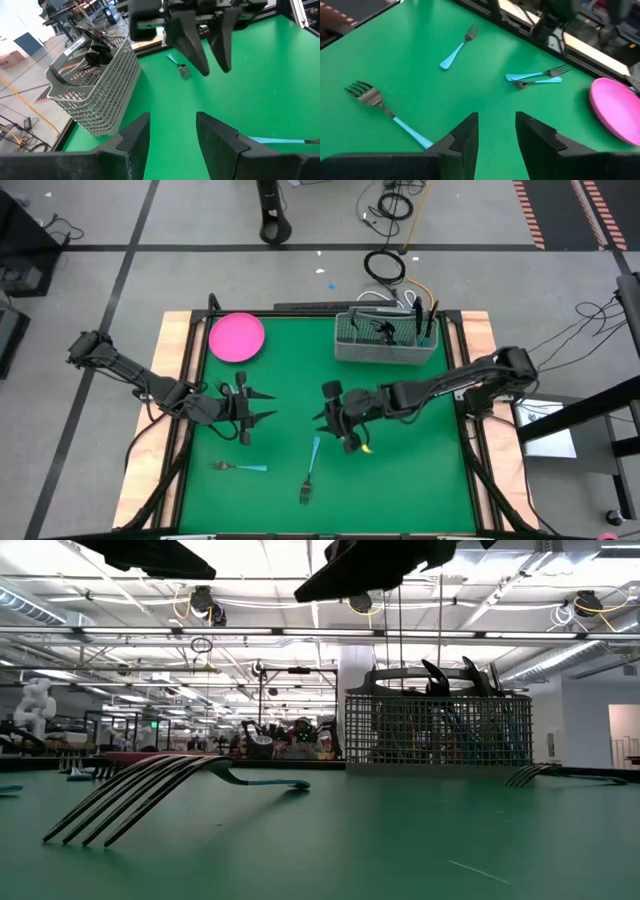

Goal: Sort silverware
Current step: Put the bottom right black fork into the cutlery rack with the other black fork

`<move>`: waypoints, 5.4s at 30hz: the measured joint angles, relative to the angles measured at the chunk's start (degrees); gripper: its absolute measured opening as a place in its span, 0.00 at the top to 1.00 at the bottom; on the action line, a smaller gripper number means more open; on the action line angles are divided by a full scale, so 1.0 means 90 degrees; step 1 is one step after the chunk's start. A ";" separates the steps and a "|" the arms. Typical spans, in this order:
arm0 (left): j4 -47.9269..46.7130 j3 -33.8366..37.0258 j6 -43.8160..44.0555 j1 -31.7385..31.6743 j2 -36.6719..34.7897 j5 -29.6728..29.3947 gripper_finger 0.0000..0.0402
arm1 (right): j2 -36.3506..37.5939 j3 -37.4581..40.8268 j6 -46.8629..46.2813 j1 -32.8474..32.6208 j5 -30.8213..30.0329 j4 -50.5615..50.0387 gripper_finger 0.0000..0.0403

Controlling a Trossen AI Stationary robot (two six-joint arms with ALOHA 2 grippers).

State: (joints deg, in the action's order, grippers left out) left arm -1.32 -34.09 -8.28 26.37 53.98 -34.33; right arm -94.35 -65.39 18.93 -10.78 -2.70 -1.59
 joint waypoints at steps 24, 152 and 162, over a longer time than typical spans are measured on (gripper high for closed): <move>-0.3779 -0.0005 0.4251 -0.0393 -0.0466 -0.0088 0.60 | -0.2674 -0.3204 0.0266 -0.0447 0.1622 -0.2897 0.71; -0.3283 0.0000 0.3529 -0.0644 -0.0199 0.0207 0.60 | 0.0013 0.3575 -0.0394 0.3191 -0.2763 0.8276 1.00; -0.3283 0.0000 0.3546 -0.0642 -0.0199 0.0291 0.60 | -0.0364 0.3575 -0.0374 0.3095 -0.3503 0.8528 1.00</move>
State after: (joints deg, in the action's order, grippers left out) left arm -30.87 -34.09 23.64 20.59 52.18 -31.70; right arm -97.62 -33.21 15.56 17.07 -34.23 75.16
